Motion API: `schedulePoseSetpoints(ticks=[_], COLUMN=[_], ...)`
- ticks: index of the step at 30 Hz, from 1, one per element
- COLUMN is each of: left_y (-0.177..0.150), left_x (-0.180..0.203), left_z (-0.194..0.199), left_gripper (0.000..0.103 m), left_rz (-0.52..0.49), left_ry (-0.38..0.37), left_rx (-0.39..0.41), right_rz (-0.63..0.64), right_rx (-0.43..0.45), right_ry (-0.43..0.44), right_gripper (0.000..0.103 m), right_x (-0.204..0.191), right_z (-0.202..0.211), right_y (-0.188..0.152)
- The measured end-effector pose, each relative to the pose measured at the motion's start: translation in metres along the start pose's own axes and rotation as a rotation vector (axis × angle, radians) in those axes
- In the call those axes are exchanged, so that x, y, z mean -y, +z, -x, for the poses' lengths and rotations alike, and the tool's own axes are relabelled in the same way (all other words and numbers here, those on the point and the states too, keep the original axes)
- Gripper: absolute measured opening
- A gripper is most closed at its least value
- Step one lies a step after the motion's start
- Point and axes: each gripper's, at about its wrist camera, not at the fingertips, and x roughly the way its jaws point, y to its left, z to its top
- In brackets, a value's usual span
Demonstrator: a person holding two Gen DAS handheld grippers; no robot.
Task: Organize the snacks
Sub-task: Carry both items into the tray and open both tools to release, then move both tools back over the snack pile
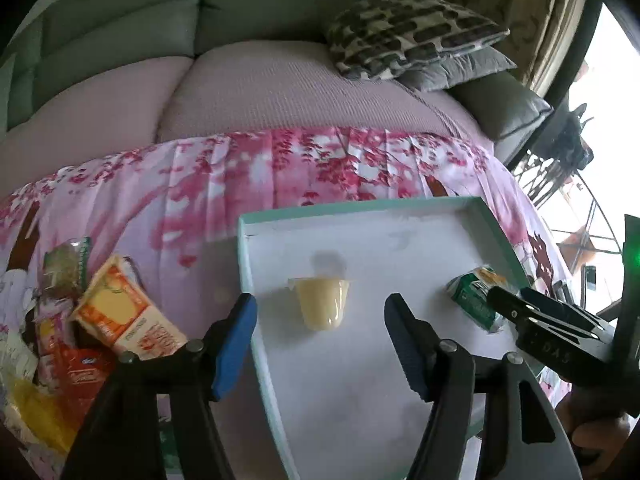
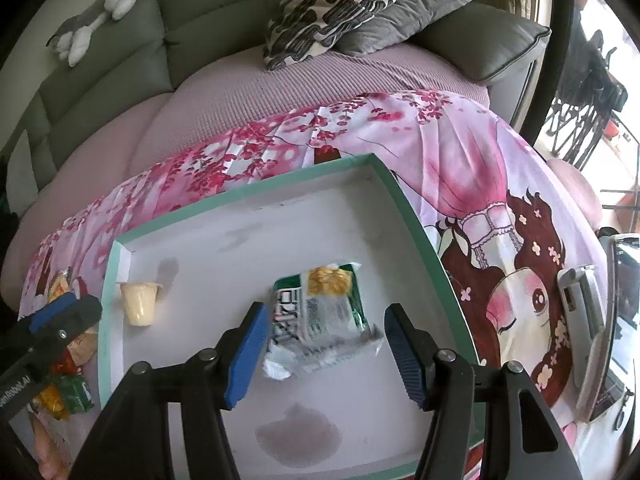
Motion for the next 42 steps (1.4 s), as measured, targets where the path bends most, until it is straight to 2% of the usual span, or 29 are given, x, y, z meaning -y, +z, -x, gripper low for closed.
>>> schedulePoseSetpoints(ticks=[2,3,5,8,12,14,17,20,34,38,42], left_y=[-0.001,-0.002,-0.005,-0.013,-0.024,-0.031,-0.04,-0.046,-0.073,-0.083,-0.095], left_x=[-0.005,-0.008,-0.017,-0.03,-0.05,-0.065,-0.087,-0.108,-0.191,-0.21,-0.217], left_z=[0.005,0.008,0.017,0.031,0.05,0.061,0.073,0.085,0.129,0.133,0.136], left_gripper=[0.077,0.078,0.08,0.087,0.089,0.093,0.095,0.096,0.097,0.097,0.097], left_rz=[0.01,0.018,0.038,0.057,0.077,0.105,0.129,0.166,0.386,0.433,0.42], left_ry=[0.021,0.027,0.037,0.066,0.098,0.112,0.175,0.243,0.355,0.385,0.447], left_rx=[0.007,0.011,0.025,0.057,0.097,0.121,0.147,0.159,0.253,0.239,0.218], right_rz=[0.008,0.013,0.015,0.015,0.026,0.032,0.037,0.032,0.138,0.157,0.171], right_rx=[-0.001,0.0,0.006,0.006,0.005,0.003,0.002,0.009,0.088,0.08,0.048], right_ry=[0.006,0.006,0.002,0.003,0.015,0.02,0.021,0.038,0.144,0.157,0.175], right_gripper=[0.068,0.078,0.086,0.087,0.09,0.09,0.091,0.103,0.103,0.103,0.103], right_x=[-0.002,-0.004,-0.005,-0.009,-0.019,-0.026,-0.037,-0.051,-0.153,-0.182,-0.207], right_z=[0.003,0.005,0.008,0.013,0.019,0.023,0.028,0.035,0.069,0.066,0.055], right_y=[-0.001,-0.002,-0.004,-0.007,-0.014,-0.018,-0.023,-0.026,-0.028,-0.033,-0.048])
